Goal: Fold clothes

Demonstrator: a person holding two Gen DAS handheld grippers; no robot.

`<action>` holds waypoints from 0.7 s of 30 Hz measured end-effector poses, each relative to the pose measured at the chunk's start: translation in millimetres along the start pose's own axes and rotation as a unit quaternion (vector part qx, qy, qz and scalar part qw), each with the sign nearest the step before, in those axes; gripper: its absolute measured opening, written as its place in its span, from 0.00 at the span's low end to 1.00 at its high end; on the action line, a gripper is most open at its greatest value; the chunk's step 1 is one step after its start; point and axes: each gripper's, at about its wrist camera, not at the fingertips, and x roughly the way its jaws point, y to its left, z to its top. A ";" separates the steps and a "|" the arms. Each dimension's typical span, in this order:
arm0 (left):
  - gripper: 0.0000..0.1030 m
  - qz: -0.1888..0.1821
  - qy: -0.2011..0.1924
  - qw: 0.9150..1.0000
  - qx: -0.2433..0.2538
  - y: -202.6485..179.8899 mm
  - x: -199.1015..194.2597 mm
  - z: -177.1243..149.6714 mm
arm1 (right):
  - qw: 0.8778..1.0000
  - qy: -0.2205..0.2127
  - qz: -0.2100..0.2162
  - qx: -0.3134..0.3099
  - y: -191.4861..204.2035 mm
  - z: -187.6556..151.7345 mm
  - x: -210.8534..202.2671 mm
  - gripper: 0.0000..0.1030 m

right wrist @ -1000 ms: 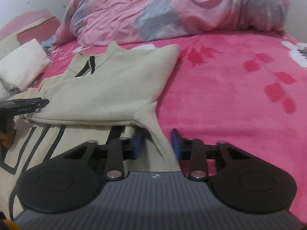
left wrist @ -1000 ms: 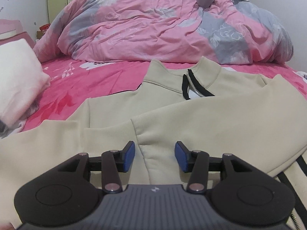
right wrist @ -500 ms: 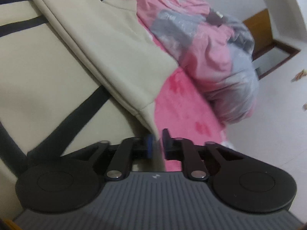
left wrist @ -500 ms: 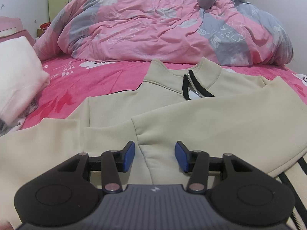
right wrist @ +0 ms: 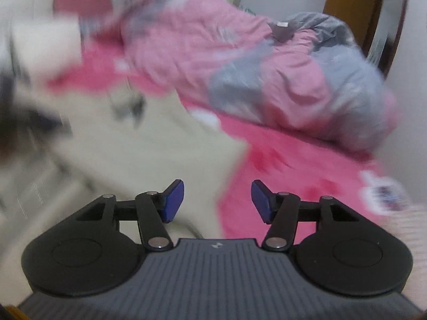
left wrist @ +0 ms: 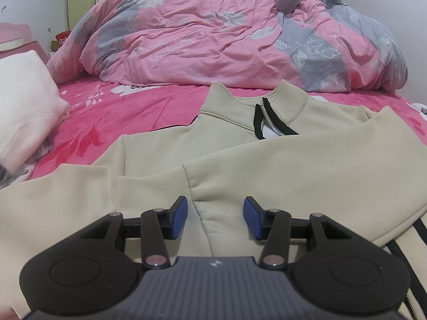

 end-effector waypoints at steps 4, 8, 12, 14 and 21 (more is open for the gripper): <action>0.47 -0.003 -0.003 1.000 -0.004 1.5 0.0 -0.9 | 0.998 0.041 0.020 0.033 -6.3 5.4 73.3 0.17; 0.47 -0.007 -0.005 1.000 -0.009 3.2 -0.4 -1.4 | 0.993 0.107 0.019 0.052 -15.1 -19.4 141.6 0.14; 0.47 -0.010 -0.007 1.000 -0.012 4.1 -0.3 -2.1 | 0.991 0.089 0.036 0.098 -31.0 -6.5 132.3 0.13; 0.47 -0.009 -0.007 1.000 -0.012 3.8 -0.2 -2.3 | 0.993 0.061 0.022 0.102 -37.3 7.0 128.2 0.13; 0.47 -0.010 -0.008 1.000 -0.013 4.2 0.0 -2.6 | 0.986 0.075 -0.008 0.151 -65.5 -4.7 206.0 0.11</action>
